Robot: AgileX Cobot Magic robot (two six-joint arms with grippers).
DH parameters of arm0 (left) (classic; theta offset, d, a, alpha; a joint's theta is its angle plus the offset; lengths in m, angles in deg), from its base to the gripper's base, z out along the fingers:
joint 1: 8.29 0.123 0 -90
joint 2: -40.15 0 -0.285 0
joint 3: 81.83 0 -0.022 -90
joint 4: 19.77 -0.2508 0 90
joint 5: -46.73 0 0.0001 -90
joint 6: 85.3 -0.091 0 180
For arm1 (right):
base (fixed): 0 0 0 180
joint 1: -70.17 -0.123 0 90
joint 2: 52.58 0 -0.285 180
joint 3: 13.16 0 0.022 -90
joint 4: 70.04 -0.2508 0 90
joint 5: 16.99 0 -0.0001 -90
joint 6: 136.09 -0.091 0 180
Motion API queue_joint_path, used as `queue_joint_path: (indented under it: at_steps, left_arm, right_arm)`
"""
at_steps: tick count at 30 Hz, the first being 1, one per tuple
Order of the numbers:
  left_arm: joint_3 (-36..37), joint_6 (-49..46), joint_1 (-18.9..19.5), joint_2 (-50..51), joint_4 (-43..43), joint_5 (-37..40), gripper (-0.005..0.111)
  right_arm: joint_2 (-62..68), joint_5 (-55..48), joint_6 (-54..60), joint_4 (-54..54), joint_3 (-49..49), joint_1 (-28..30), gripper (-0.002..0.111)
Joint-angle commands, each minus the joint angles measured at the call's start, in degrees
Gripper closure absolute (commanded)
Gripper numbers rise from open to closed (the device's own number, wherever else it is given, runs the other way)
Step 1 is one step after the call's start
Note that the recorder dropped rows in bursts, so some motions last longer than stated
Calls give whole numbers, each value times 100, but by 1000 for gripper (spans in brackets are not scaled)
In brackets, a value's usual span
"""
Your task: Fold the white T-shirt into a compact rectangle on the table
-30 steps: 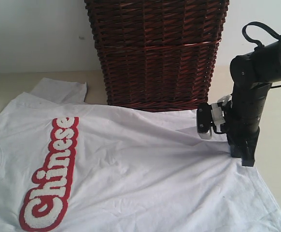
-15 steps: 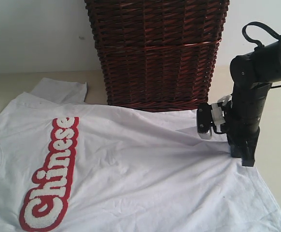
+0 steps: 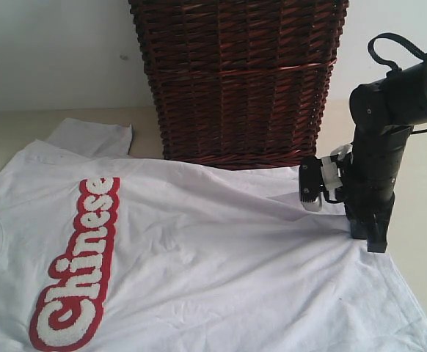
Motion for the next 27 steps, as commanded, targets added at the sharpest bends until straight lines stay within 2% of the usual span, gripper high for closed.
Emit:
queue_joint_path:
  at_steps: [1, 5, 8, 11, 17, 27]
  left_arm:
    - [20, 125, -27, -16, 44, 3, 1]
    - [20, 77, -27, -16, 44, -36, 4]
    - [59, 60, -27, 2, 44, -59, 13]
    - [227, 60, -27, 24, -38, -344, 38]
    - [360, 60, -27, 117, -38, -440, 107]
    - [349, 96, -136, -252, -38, -399, 107]
  right_arm:
    - [303, -183, 10, -59, -150, 21, 108]
    - [303, -183, 26, -59, -150, 21, 108]
    - [303, -183, 26, -59, -150, 21, 108]
    - [303, -172, 26, -59, -150, 21, 108]
    - [303, -162, 26, -59, -150, 21, 108]
    - [255, -484, 15, 82, -150, 21, 108]
